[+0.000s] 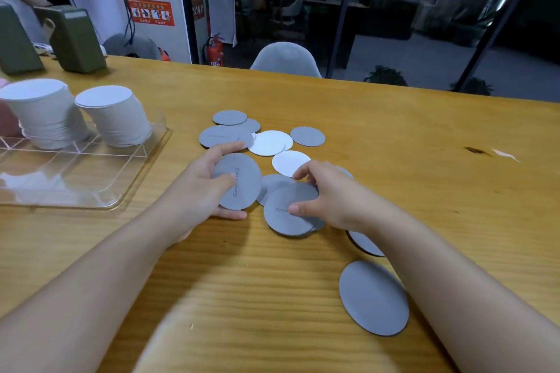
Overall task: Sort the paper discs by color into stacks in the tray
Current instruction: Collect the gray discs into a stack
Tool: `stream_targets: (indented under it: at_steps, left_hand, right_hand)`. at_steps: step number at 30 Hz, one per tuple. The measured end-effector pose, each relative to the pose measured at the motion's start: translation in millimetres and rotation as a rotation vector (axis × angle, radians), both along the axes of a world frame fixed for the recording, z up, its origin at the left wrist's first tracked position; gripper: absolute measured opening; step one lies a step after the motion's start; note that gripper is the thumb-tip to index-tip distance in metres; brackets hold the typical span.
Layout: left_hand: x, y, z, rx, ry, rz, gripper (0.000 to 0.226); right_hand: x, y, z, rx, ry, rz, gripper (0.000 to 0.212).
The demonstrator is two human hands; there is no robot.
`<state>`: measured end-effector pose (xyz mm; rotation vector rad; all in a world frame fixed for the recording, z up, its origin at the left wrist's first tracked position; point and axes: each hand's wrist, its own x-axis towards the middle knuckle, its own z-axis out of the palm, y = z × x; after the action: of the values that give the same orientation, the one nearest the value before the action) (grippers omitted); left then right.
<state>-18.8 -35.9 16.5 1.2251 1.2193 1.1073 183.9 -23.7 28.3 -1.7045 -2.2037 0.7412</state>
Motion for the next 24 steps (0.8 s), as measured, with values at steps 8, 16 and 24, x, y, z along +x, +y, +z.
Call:
stream_targets:
  at_steps: [8,16,24]
  left_hand:
    - [0,-2,2,0.03,0.039,-0.026,0.047]
    - [3,-8,-2,0.142,0.039,-0.171,0.037]
    - [0,-8,1,0.219,0.117,-0.154,0.063]
  right_hand:
    - [2,-4,-1,-0.005,0.226,0.023,0.017]
    - [-23,-12,-11,0.108,0.707,-0.021,0.025]
    - [-22,-4,-18,0.336,0.475,-0.057,0.022]
